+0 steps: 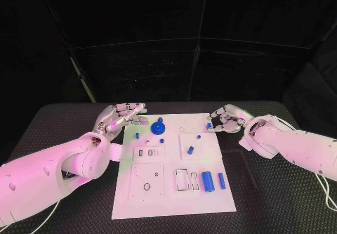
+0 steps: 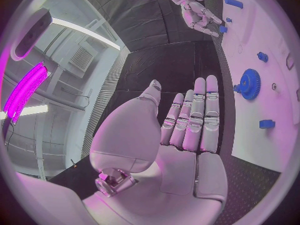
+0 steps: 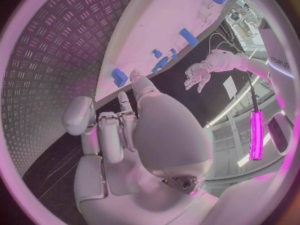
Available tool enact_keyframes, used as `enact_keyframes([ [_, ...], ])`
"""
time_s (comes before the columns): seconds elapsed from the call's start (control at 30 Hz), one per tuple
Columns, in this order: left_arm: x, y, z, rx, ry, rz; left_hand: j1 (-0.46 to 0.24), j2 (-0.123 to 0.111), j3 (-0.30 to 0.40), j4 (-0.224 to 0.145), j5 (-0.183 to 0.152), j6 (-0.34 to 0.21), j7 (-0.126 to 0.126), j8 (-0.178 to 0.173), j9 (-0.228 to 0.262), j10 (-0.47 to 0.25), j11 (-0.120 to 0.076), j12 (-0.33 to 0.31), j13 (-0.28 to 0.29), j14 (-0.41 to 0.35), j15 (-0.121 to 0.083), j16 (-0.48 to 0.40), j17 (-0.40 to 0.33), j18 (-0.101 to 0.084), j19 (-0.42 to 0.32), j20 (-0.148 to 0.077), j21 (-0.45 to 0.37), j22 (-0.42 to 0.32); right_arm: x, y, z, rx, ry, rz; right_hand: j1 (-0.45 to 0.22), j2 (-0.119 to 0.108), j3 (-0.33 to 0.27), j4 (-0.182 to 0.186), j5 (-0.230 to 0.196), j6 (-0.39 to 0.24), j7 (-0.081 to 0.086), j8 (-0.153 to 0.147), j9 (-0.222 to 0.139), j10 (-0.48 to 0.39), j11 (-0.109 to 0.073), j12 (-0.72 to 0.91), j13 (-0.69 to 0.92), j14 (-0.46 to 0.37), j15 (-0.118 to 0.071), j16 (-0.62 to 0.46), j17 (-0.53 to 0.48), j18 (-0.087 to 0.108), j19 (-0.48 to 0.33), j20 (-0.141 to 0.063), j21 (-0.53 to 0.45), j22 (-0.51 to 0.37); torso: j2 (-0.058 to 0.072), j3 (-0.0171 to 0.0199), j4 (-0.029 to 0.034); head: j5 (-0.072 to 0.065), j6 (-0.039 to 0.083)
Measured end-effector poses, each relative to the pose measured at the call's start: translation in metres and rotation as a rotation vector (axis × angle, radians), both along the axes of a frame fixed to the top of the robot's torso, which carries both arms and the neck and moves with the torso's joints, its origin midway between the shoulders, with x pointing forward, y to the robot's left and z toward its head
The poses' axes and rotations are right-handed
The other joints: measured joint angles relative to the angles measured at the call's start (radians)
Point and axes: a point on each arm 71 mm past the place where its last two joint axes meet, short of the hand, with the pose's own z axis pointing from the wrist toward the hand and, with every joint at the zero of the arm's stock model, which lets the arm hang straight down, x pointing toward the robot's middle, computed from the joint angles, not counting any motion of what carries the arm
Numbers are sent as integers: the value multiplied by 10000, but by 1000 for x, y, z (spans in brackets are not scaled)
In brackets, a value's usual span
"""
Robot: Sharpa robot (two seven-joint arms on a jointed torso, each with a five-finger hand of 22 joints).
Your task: Assemble the parts on the task board
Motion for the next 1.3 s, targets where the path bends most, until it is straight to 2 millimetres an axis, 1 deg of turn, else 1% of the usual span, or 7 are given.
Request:
enact_keyframes([
  [0.37, 1, 1, 0, 9, 3, 20, 0, 0, 0, 0, 0, 0, 0, 1, 0, 0, 1, 0, 0, 0, 0, 0, -1, 0, 0, 0, 0, 1, 1, 1, -5, -109, 219, 111, -4, 3, -27, -27, 0, 0, 0, 0, 9, -39, 38, 0, 0, 0, 0, 0, -1, 0, 0, 0, 0, 11, -1, 0, -8, -28, -31],
  [0.47, 1, 1, 0, 12, 3, 27, 0, 0, 0, 0, 0, -1, 0, 2, 0, -1, 1, 0, 0, 0, 0, 0, -2, 1, 0, 0, 0, 1, 2, 2, -6, -137, 249, 128, -82, 81, -27, -27, 0, 71, 16, 46, 40, -36, 35, 0, 0, 0, 0, 0, -2, 0, 0, 0, 0, 18, -4, 2, -7, -29, -38],
  [0.7, 1, 1, -1, 15, 6, 36, 0, 0, 1, 0, 0, 0, 0, 3, 0, -1, 1, 0, 0, 0, 0, -48, 6, 0, 0, 0, -41, 1, 4, 3, -7, -186, 284, 124, -318, 317, -1, -54, 0, 480, -61, 205, 88, -36, 35, 0, 0, 0, 0, 0, -2, 0, 1, 0, 0, 81, -6, 5, -7, -21, -48],
  [0.83, 1, 1, -1, 16, 7, 37, 0, 0, 1, 0, 0, -1, 0, 3, 0, -1, 1, 0, 0, 0, 0, -48, 9, 0, 0, 0, -41, 2, 5, 3, -8, -213, 297, 85, -322, 425, 0, -54, 0, 574, -75, 206, 88, -36, 35, 0, 0, 0, 0, 0, -3, 0, 1, 0, 0, 87, -6, 3, -2, -19, -61],
  [1.0, 1, 1, -1, 16, 9, 35, 0, 0, 1, 0, 0, -1, 0, 3, 0, -1, 1, 0, 0, 0, 0, -48, 9, 0, 0, 0, -40, 2, 6, 2, -9, -241, 315, 37, -303, 489, 27, -81, 0, 626, -127, 205, 87, -35, 35, 48, 0, 0, 0, 0, -3, 0, 1, 0, 0, 135, -10, 1, 5, -12, -98],
  [1.23, 1, 1, -1, 14, 11, 27, 0, 0, 1, 0, 0, -1, 0, 3, 0, -1, 1, 0, 0, 0, 0, -48, 8, 0, 0, 0, -40, 2, 8, 1, -10, -273, 339, -39, -318, 582, 83, -138, -33, 658, -96, 240, 86, -35, 35, 48, 1, 0, 0, 0, -4, -1, 7, -6, 0, 167, -13, 2, 5, 1, -116],
  [1.3, 1, 1, -1, 14, 12, 24, 0, 0, 1, 0, 0, -1, 0, 3, 0, -1, 1, 0, 0, 0, 0, -48, 8, 1, 0, 0, -40, 2, 8, 1, -10, -283, 345, -62, -277, 623, 112, -166, -48, 692, -130, 240, 86, -35, 35, 48, 1, 0, 0, 0, -4, 0, 39, -38, 0, 182, -13, 4, 5, 4, -118],
])
